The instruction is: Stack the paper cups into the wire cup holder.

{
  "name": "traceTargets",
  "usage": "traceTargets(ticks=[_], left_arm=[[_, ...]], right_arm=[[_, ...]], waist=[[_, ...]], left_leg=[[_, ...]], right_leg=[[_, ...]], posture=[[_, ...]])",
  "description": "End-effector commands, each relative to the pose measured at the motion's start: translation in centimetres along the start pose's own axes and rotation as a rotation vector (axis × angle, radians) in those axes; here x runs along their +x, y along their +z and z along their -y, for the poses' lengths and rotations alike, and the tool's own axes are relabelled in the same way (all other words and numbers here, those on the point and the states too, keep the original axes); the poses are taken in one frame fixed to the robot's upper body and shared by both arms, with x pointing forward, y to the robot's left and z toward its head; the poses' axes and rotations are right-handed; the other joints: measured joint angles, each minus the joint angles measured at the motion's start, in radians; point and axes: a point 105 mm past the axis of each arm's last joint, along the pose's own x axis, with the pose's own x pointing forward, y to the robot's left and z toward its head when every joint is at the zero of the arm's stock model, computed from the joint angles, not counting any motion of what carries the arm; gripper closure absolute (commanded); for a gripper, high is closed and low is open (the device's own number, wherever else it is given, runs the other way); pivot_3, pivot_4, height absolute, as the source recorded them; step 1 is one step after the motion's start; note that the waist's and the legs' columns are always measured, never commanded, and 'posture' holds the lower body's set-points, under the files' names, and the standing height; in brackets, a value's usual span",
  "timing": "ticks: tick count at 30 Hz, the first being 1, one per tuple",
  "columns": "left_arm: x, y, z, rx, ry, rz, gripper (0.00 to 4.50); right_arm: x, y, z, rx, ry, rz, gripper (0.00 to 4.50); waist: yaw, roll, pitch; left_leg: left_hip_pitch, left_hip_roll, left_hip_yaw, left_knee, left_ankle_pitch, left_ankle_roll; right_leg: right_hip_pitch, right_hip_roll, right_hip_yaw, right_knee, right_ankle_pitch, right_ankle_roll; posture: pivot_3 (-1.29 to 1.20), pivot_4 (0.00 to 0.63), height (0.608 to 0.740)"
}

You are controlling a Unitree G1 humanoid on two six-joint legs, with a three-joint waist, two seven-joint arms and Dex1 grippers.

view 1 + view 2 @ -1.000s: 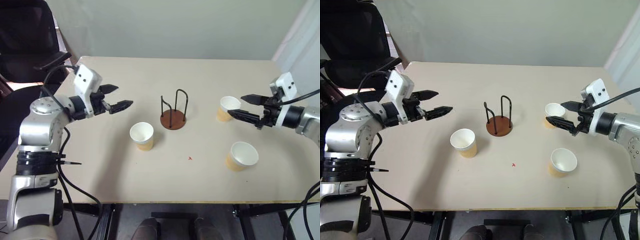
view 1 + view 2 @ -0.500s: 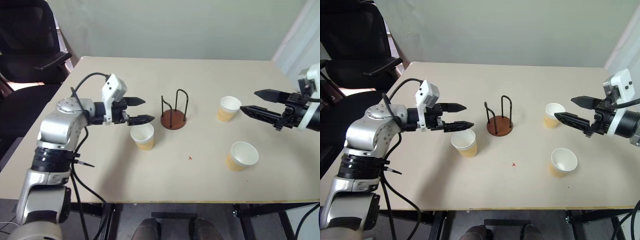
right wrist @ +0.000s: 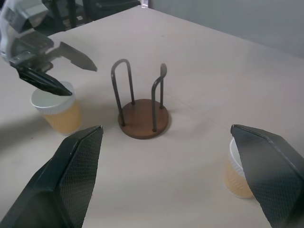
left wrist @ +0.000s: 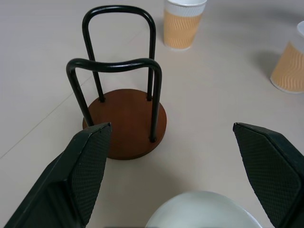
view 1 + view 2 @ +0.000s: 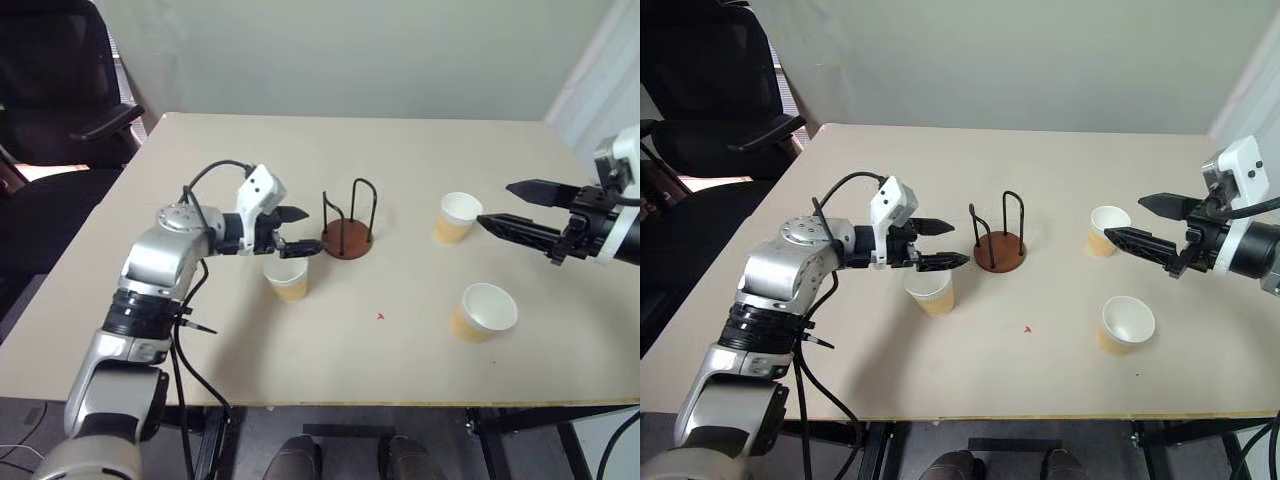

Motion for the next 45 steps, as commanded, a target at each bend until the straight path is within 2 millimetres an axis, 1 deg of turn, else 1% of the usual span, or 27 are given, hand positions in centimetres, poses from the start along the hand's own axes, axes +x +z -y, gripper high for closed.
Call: traceTargets(ticks=[1, 11, 20, 27, 30, 33, 40, 41, 43, 45], left_arm=[[0.5, 1.5, -0.3, 0.046, 0.025, 0.032, 0.11], [2.4, 1.7, 0.2, 0.051, 0.019, 0.037, 0.11], [3.9, 1.4, 0.0, 0.035, 0.058, 0.027, 0.11], [5.6, 2.1, -0.2, 0.026, 0.081, 0.059, 0.11], [5.8, 2.3, -0.5, 0.027, 0.087, 0.065, 0.73], [5.9, 2.4, -0.6, 0.024, 0.088, 0.075, 1.72], [5.8, 2.8, -0.2, 0.023, 0.051, 0.102, 4.31], [5.8, 2.9, -0.1, 0.024, 0.040, 0.107, 4.42], [5.5, 3.3, 0.5, 0.044, -0.006, 0.124, 4.42], [4.8, 3.7, 1.3, 0.069, -0.082, 0.137, 4.42]], right_arm=[[-0.4, 1.0, -0.4, -0.053, -0.011, 0.018, 0.00], [-0.5, 0.8, -0.5, -0.051, -0.019, 0.019, 0.00], [-0.5, 0.8, -0.5, -0.046, -0.024, 0.028, 0.00], [-0.4, 0.8, -0.4, -0.046, -0.026, 0.034, 0.00], [-0.4, 0.8, -0.4, -0.046, -0.029, 0.036, 0.00], [-0.4, 0.7, -0.5, -0.044, -0.032, 0.036, 0.00], [-0.5, 0.4, -0.5, -0.042, -0.041, 0.032, 0.00], [-0.5, 0.4, -0.5, -0.042, -0.040, 0.031, 0.00], [-0.5, 0.3, -0.6, -0.043, -0.040, 0.030, 0.00], [-0.5, 0.4, -0.6, -0.043, -0.041, 0.032, 0.00]], waist=[[0.000, 0.000, 0.000], [0.000, 0.000, 0.000], [0.001, 0.000, 0.000], [0.001, 0.000, 0.000], [0.001, 0.000, 0.000], [0.001, 0.000, 0.000], [0.002, 0.000, 0.000], [0.002, 0.000, 0.000], [0.002, 0.000, 0.000], [0.002, 0.000, 0.000]], left_leg=[[0.000, 0.000, 0.000, 0.000, 0.000, 0.000], [0.000, 0.000, 0.000, 0.000, 0.000, 0.000], [0.000, 0.000, 0.001, 0.000, 0.000, 0.000], [0.000, 0.000, 0.001, 0.001, 0.000, 0.001], [0.000, 0.000, 0.001, 0.001, 0.000, 0.001], [0.000, 0.000, 0.002, 0.001, 0.000, 0.001], [0.000, 0.000, 0.002, 0.001, 0.000, 0.001], [0.000, 0.000, 0.002, 0.001, 0.000, 0.001], [0.000, 0.000, 0.002, 0.001, 0.001, 0.001], [0.000, 0.000, 0.002, 0.001, 0.001, 0.001]], right_leg=[[0.000, 0.000, 0.000, 0.000, 0.000, 0.000], [0.000, 0.000, 0.000, 0.000, 0.000, 0.000], [0.000, 0.000, 0.000, 0.000, 0.001, 0.001], [0.001, 0.000, 0.000, 0.000, 0.001, 0.002], [0.001, 0.000, 0.000, 0.000, 0.001, 0.002], [0.001, 0.000, 0.000, 0.000, 0.001, 0.002], [0.001, 0.000, 0.001, 0.000, 0.001, 0.003], [0.001, 0.000, 0.001, 0.000, 0.001, 0.003], [0.001, 0.000, 0.001, 0.000, 0.001, 0.003], [0.001, 0.000, 0.001, 0.000, 0.001, 0.003]], posture=[[0.00, 0.150, 0.740], [0.00, 0.150, 0.740], [0.00, 0.150, 0.740], [0.00, 0.150, 0.740], [0.00, 0.150, 0.740], [0.00, 0.150, 0.740], [0.00, 0.150, 0.740], [0.00, 0.150, 0.740], [0.00, 0.150, 0.740], [0.00, 0.150, 0.740]])
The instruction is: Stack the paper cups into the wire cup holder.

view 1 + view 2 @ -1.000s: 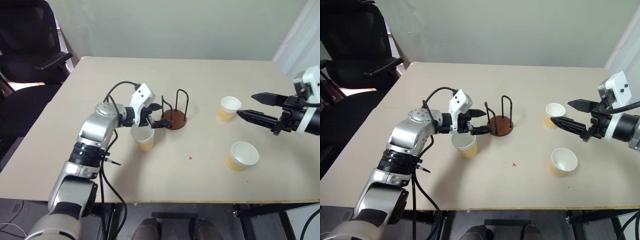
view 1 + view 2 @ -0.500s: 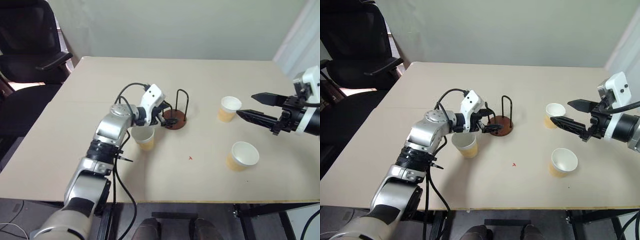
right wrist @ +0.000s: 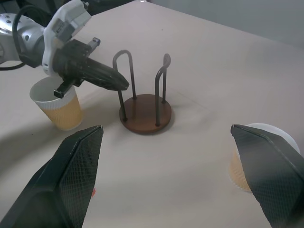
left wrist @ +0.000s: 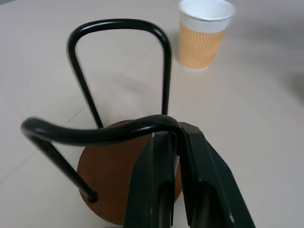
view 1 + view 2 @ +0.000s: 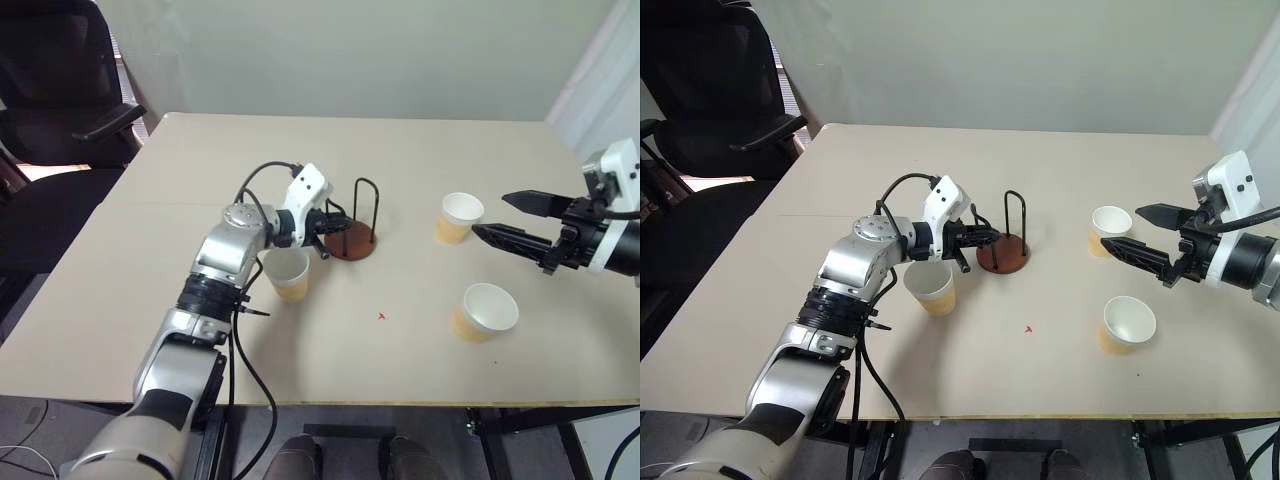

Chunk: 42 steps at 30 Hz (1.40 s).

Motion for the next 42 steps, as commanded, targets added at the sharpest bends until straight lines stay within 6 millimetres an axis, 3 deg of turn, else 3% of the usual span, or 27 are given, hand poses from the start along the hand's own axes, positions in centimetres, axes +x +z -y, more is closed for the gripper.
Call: traceTargets(ticks=[1, 6, 11, 17, 25, 32, 36, 42], left_arm=[[-1.6, 2.9, 1.3, 0.096, -0.118, 0.080, 4.42], [-3.2, 3.5, 3.6, 0.148, -0.306, 0.058, 4.42], [-4.2, 2.4, 5.8, 0.214, -0.458, -0.025, 4.42], [-2.2, 2.8, 7.5, 0.212, -0.523, 0.007, 4.42], [-0.7, 1.1, 10.3, 0.183, -0.604, 0.002, 4.42], [-0.6, -1.5, 10.0, 0.258, -0.585, -0.095, 4.42], [-0.8, -1.8, 10.2, 0.267, -0.583, -0.097, 3.31], [-1.8, -1.7, 9.7, 0.298, -0.556, -0.112, 1.17]], right_arm=[[-0.7, 1.5, -0.3, -0.059, -0.017, 0.050, 0.00], [-1.2, 1.7, -0.4, -0.065, -0.021, 0.047, 0.00], [-2.2, 2.1, -0.9, -0.077, -0.015, 0.033, 0.00], [-3.2, 2.2, -1.2, -0.087, -0.022, 0.000, 0.00], [-3.4, 2.1, -1.2, -0.090, -0.039, 0.000, 0.00], [-3.1, 2.1, -1.1, -0.095, -0.041, 0.002, 0.00], [-2.7, 2.0, -0.9, -0.113, -0.048, 0.001, 0.00], [-2.2, 2.0, -0.1, -0.140, -0.036, -0.016, 0.00]], waist=[[0.000, 0.000, 0.000], [0.002, 0.000, 0.000], [0.004, 0.000, 0.000], [0.004, 0.000, 0.000], [0.002, 0.000, 0.000], [0.002, 0.000, 0.000], [0.001, 0.000, 0.000], [0.001, 0.001, 0.000]], left_leg=[[0.000, 0.000, 0.000, 0.000, 0.000, 0.000], [0.000, 0.000, 0.000, 0.000, 0.000, 0.000], [-0.001, 0.000, -0.001, 0.000, 0.000, 0.001], [-0.001, 0.000, -0.001, 0.000, 0.000, 0.001], [0.000, 0.000, 0.000, 0.000, 0.000, 0.002], [0.001, 0.000, 0.000, 0.000, 0.000, 0.002], [0.003, 0.000, 0.001, 0.000, 0.000, 0.003], [0.003, 0.000, 0.001, 0.000, -0.001, 0.004]], right_leg=[[0.000, 0.000, 0.000, 0.000, 0.000, 0.000], [0.000, 0.000, 0.000, 0.000, 0.000, 0.000], [0.000, 0.000, 0.000, -0.001, 0.000, 0.000], [0.000, -0.001, 0.000, 0.000, 0.000, 0.000], [0.000, -0.002, 0.000, 0.000, 0.000, 0.002], [0.002, -0.002, 0.000, 0.000, 0.001, 0.002], [0.004, -0.002, 0.001, 0.000, 0.001, 0.002], [0.004, -0.002, 0.001, -0.001, 0.001, 0.002]], posture=[[0.00, 0.150, 0.740], [0.00, 0.150, 0.740], [0.00, 0.150, 0.740], [0.00, 0.150, 0.740], [0.00, 0.150, 0.740], [0.00, 0.150, 0.740], [0.00, 0.150, 0.740], [0.00, 0.150, 0.740]])
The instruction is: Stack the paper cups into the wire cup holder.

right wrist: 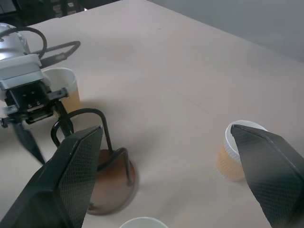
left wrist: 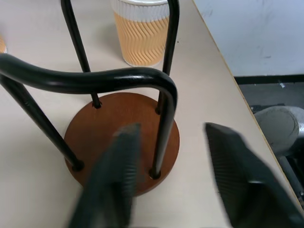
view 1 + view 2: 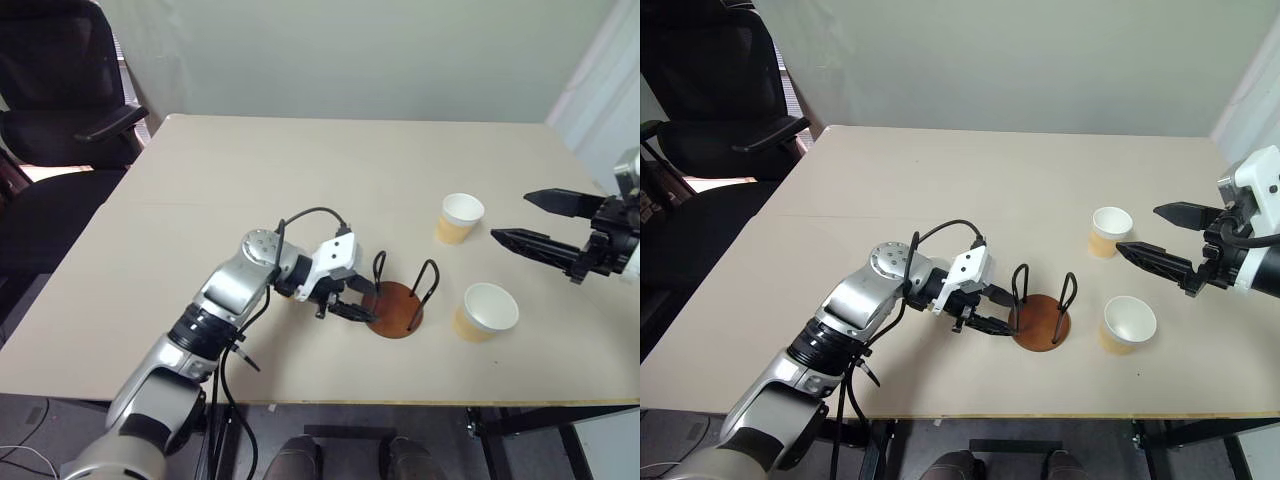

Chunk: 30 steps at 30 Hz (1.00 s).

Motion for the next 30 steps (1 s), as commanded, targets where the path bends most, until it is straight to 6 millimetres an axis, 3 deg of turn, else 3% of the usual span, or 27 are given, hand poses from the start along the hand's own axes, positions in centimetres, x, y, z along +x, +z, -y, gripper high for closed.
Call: traceTargets(ticks=[1, 3, 6, 12, 17, 22, 30], left_arm=[[-1.1, 1.0, -0.1, 0.067, 0.032, -0.008, 0.81], [-1.9, 1.0, -0.3, 0.085, 0.053, -0.024, 0.11], [-2.9, 1.3, -0.9, 0.117, 0.091, -0.033, 0.11], [-7.5, 4.2, -2.8, 0.139, 0.232, 0.035, 0.11], [-10.6, 4.6, -3.7, 0.117, 0.352, 0.048, 0.11], [-11.7, 4.4, -3.5, 0.096, 0.401, 0.056, 0.11], [-11.5, 4.2, -3.3, 0.095, 0.422, 0.051, 0.11]], right_arm=[[0.0, 1.0, 0.5, -0.073, -0.002, 0.009, 0.00], [0.5, 1.1, 1.0, -0.088, 0.012, 0.002, 0.00], [1.2, 1.1, 1.6, -0.116, 0.031, -0.023, 0.00], [4.7, -0.4, 3.5, -0.306, 0.035, -0.156, 0.00], [7.4, -2.0, 4.7, -0.393, 0.056, -0.222, 0.00], [9.6, -3.4, 6.1, -0.438, 0.081, -0.280, 0.00], [11.8, -5.6, 7.7, -0.474, 0.132, -0.403, 0.00]], waist=[[0.000, 0.000, 0.000], [-0.002, 0.000, 0.000], [-0.003, 0.000, 0.000], [-0.006, 0.000, 0.000], [-0.013, 0.000, 0.000], [-0.013, 0.000, 0.000], [-0.013, 0.000, 0.000]], left_leg=[[0.000, 0.000, 0.000, 0.000, 0.000, 0.000], [0.000, 0.000, 0.000, 0.000, 0.000, 0.000], [0.000, 0.000, 0.000, 0.000, 0.000, 0.000], [0.000, 0.000, -0.001, 0.000, 0.000, 0.001], [0.000, 0.001, 0.000, -0.001, -0.001, 0.002], [-0.004, 0.001, 0.000, 0.000, -0.001, 0.002], [-0.007, 0.001, -0.001, -0.001, -0.001, 0.001]], right_leg=[[0.000, 0.000, 0.000, 0.000, 0.000, 0.000], [0.000, 0.000, 0.000, 0.000, 0.000, 0.000], [0.000, 0.000, 0.000, 0.000, 0.000, 0.000], [-0.001, 0.000, 0.000, 0.000, 0.001, -0.001], [-0.002, 0.000, -0.001, 0.000, 0.001, -0.002], [-0.006, 0.000, -0.001, 0.000, 0.001, -0.002], [-0.009, 0.000, -0.001, 0.000, 0.000, -0.003]], posture=[[0.00, 0.150, 0.740], [0.00, 0.150, 0.740], [0.00, 0.150, 0.740], [0.00, 0.150, 0.740], [0.00, 0.150, 0.740], [0.00, 0.150, 0.740], [0.00, 0.150, 0.740]])
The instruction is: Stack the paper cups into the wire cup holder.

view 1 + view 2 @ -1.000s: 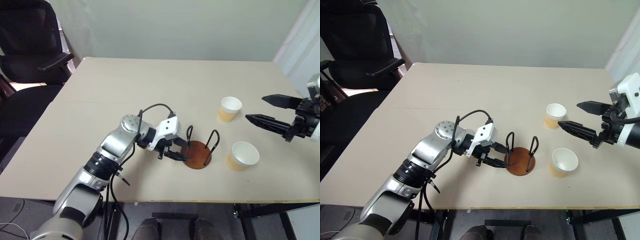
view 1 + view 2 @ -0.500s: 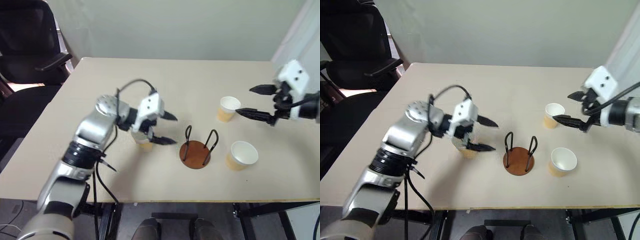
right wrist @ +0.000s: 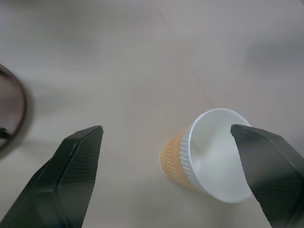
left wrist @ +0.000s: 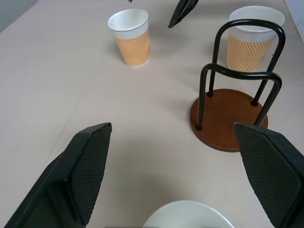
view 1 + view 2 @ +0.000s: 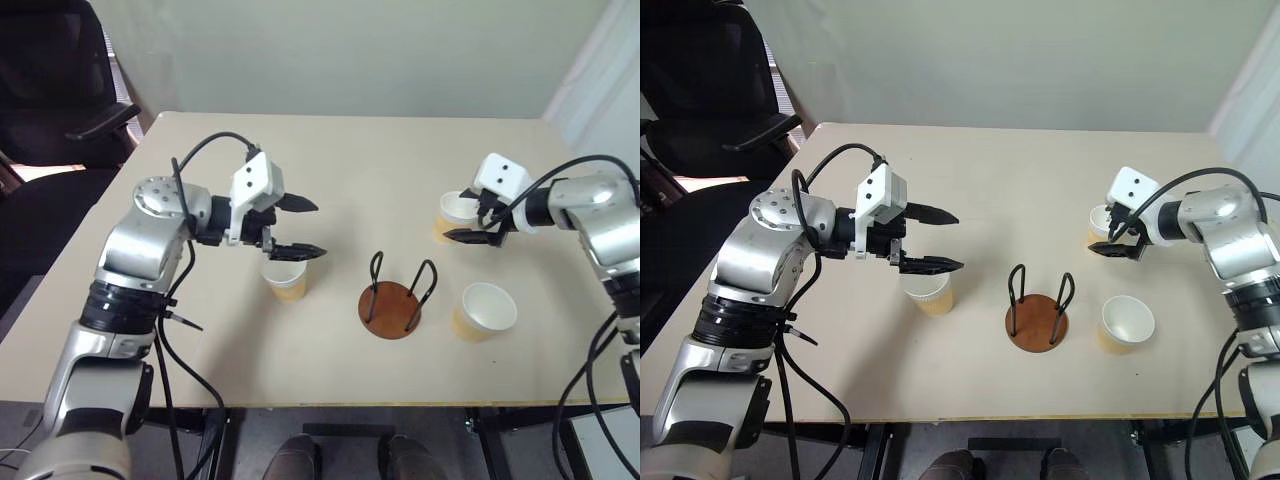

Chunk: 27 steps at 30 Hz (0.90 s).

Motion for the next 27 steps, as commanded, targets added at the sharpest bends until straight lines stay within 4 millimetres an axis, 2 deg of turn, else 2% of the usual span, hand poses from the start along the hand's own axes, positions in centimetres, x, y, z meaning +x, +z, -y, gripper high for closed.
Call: traceTargets(ticks=[1, 4, 14, 15, 19, 22, 25, 27], left_arm=[[-0.4, 1.3, 0.0, 0.050, 0.025, 0.029, 0.11], [-0.4, 1.3, 0.1, 0.041, 0.029, 0.032, 0.07], [-0.2, 0.9, 0.2, 0.025, 0.035, 0.028, 0.07], [-0.2, 0.8, 0.2, 0.024, 0.034, 0.028, 0.07], [-0.2, 0.8, 0.2, 0.022, 0.033, 0.025, 0.07], [-0.3, 0.6, 0.4, 0.018, 0.021, 0.021, 0.07], [-0.6, 0.5, 0.7, 0.014, 0.002, 0.015, 0.07], [-1.0, 0.3, 1.1, 0.010, -0.030, 0.006, 0.07]], right_arm=[[0.3, -0.6, 0.9, -0.048, 0.004, -0.052, 0.00], [1.2, -1.1, 1.0, -0.042, 0.018, -0.069, 0.62], [2.2, -1.7, 1.4, -0.033, 0.022, -0.078, 4.24], [2.1, -1.7, 1.4, -0.033, 0.023, -0.076, 4.48], [0.9, -0.4, 1.4, -0.035, 0.044, -0.026, 4.48], [-0.9, 1.4, 1.2, -0.067, 0.072, 0.024, 4.48], [-3.5, 4.4, 0.0, -0.120, 0.127, 0.095, 4.48], [-6.8, 8.4, -2.2, -0.205, 0.217, 0.176, 4.48]], waist=[[0.000, 0.000, 0.000], [0.000, 0.000, 0.000], [-0.001, 0.000, 0.000], [-0.001, 0.000, 0.000], [-0.001, 0.000, 0.000], [0.000, 0.000, 0.000], [-0.001, 0.000, 0.000], [-0.001, 0.002, 0.001]], left_leg=[[0.000, 0.000, 0.000, 0.000, 0.000, 0.000], [0.000, 0.000, 0.000, 0.000, 0.000, 0.000], [0.000, 0.000, 0.000, -0.001, 0.000, -0.002], [0.000, 0.000, 0.000, -0.001, 0.000, -0.002], [0.000, 0.000, 0.000, -0.001, 0.000, -0.003], [-0.001, 0.000, 0.000, -0.001, 0.000, -0.003], [-0.001, 0.000, 0.000, -0.002, 0.000, -0.004], [-0.001, 0.000, 0.000, -0.002, -0.001, -0.004]], right_leg=[[0.000, 0.000, 0.000, 0.000, 0.000, 0.000], [0.000, 0.000, 0.000, 0.000, -0.001, -0.001], [-0.001, 0.000, 0.000, 0.001, -0.001, -0.002], [-0.001, 0.000, 0.000, 0.001, -0.001, -0.002], [-0.001, 0.000, 0.000, 0.001, -0.001, -0.002], [-0.001, 0.000, -0.001, 0.001, -0.001, -0.003], [-0.001, 0.000, -0.001, 0.000, -0.002, -0.003], [-0.001, 0.000, -0.001, 0.000, -0.002, -0.004]], posture=[[0.00, 0.150, 0.740], [0.00, 0.150, 0.740], [0.00, 0.150, 0.740], [0.00, 0.150, 0.740], [0.00, 0.150, 0.740], [0.00, 0.150, 0.740], [0.00, 0.150, 0.740], [0.00, 0.150, 0.740]])
